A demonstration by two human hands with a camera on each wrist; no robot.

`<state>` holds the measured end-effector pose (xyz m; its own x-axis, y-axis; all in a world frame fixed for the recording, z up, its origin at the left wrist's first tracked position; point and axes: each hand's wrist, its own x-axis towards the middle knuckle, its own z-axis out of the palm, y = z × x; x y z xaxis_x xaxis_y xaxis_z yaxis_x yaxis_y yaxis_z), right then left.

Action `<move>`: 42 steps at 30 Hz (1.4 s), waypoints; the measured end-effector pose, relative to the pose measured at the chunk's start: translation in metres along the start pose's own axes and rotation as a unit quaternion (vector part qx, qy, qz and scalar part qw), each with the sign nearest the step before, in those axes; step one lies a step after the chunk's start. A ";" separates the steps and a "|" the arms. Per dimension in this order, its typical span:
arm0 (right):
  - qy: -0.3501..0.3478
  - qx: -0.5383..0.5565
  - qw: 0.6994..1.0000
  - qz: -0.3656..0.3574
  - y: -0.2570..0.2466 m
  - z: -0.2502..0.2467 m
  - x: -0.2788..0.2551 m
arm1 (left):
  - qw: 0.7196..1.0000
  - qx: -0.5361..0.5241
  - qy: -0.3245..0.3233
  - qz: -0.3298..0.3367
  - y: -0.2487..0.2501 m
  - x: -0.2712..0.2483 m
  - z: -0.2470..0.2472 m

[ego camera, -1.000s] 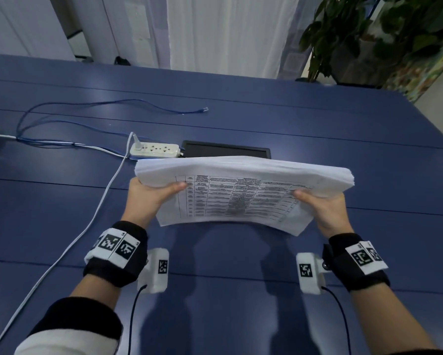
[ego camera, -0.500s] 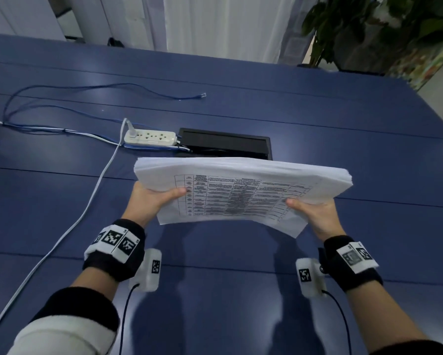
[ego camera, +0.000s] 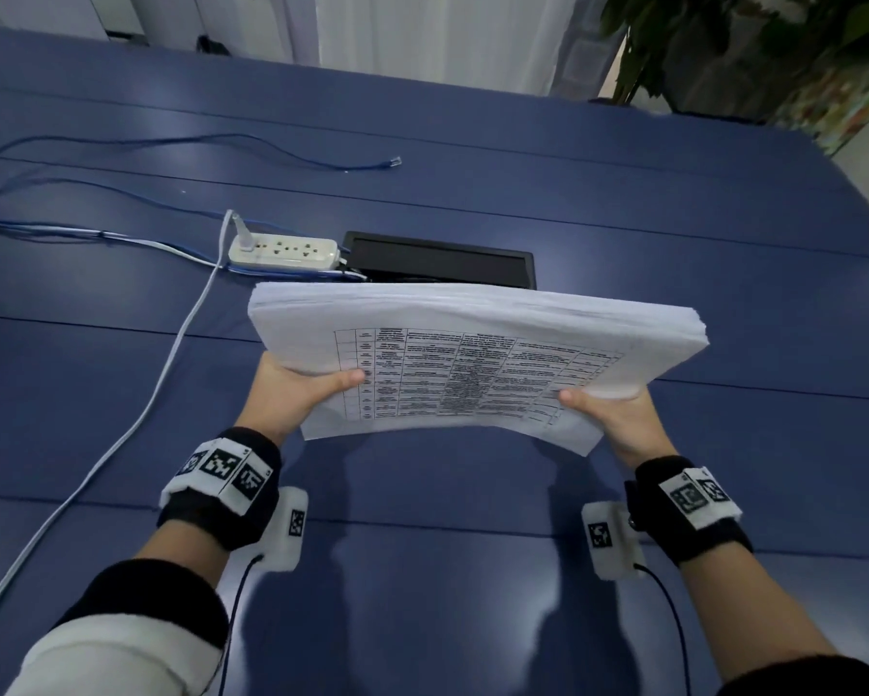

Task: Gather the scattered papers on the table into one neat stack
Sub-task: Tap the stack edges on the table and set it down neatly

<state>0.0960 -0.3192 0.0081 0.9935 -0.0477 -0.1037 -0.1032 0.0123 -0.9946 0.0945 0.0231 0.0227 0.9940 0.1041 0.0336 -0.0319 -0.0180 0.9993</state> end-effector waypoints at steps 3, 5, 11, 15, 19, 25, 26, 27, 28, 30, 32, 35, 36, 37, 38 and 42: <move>0.024 -0.014 1.000 -0.001 -0.009 0.007 0.002 | 0.999 0.021 0.021 -0.011 0.001 0.005 -0.001; 0.023 -0.040 0.999 0.019 -0.024 0.006 0.010 | 0.997 0.063 0.021 -0.039 0.011 0.014 -0.007; -0.035 -0.171 0.974 0.142 -0.026 0.005 0.017 | 0.972 0.167 -0.044 -0.159 0.001 0.017 -0.011; 0.014 -0.231 0.943 0.238 0.009 0.006 0.000 | 0.949 0.158 -0.036 -0.270 -0.038 -0.005 -0.006; 0.024 -0.233 0.937 0.260 0.010 -0.009 -0.009 | 0.938 0.056 -0.029 -0.340 -0.041 -0.018 -0.015; 0.044 -0.291 0.913 0.282 0.028 0.007 -0.020 | 0.936 0.129 -0.018 -0.327 -0.036 -0.035 0.008; 0.050 -0.295 0.912 0.281 0.029 0.006 -0.021 | 0.936 0.132 -0.007 -0.326 -0.039 -0.034 0.006; 0.049 -0.295 0.913 0.278 0.029 0.003 -0.021 | 0.934 0.132 -0.002 -0.332 -0.040 -0.033 0.003; 0.045 -0.302 0.912 0.273 0.030 0.001 -0.022 | 0.933 0.129 0.004 -0.335 -0.047 -0.030 0.000; 0.038 -0.313 0.913 0.260 0.025 0.005 -0.027 | 0.932 0.148 0.003 -0.332 -0.052 -0.030 -0.003; 0.047 -0.284 0.926 0.245 0.023 0.004 -0.029 | 0.934 0.172 0.021 -0.313 -0.048 -0.031 0.000; 0.083 -0.105 0.958 0.253 0.017 -0.011 -0.042 | 0.941 0.147 0.051 -0.299 -0.040 -0.036 -0.001; 0.102 -0.020 0.960 0.259 0.018 -0.018 -0.049 | 0.943 0.132 0.064 -0.298 -0.040 -0.038 -0.002; 0.111 0.063 0.956 0.265 0.018 -0.021 -0.059 | 0.944 0.123 0.074 -0.297 -0.039 -0.041 -0.003; 0.112 0.142 0.945 0.271 0.021 -0.020 -0.070 | 0.944 0.112 0.077 -0.300 -0.038 -0.046 -0.002; 0.115 0.296 0.916 0.244 0.033 0.010 -0.108 | 0.942 0.037 0.075 -0.325 -0.037 -0.071 0.013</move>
<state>-0.0143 -0.3040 -0.0135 0.7928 -0.1013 -0.6010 -0.4191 0.6253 -0.6582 0.0264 0.0037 -0.0167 0.7753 0.2567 -0.5771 0.5905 0.0295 0.8065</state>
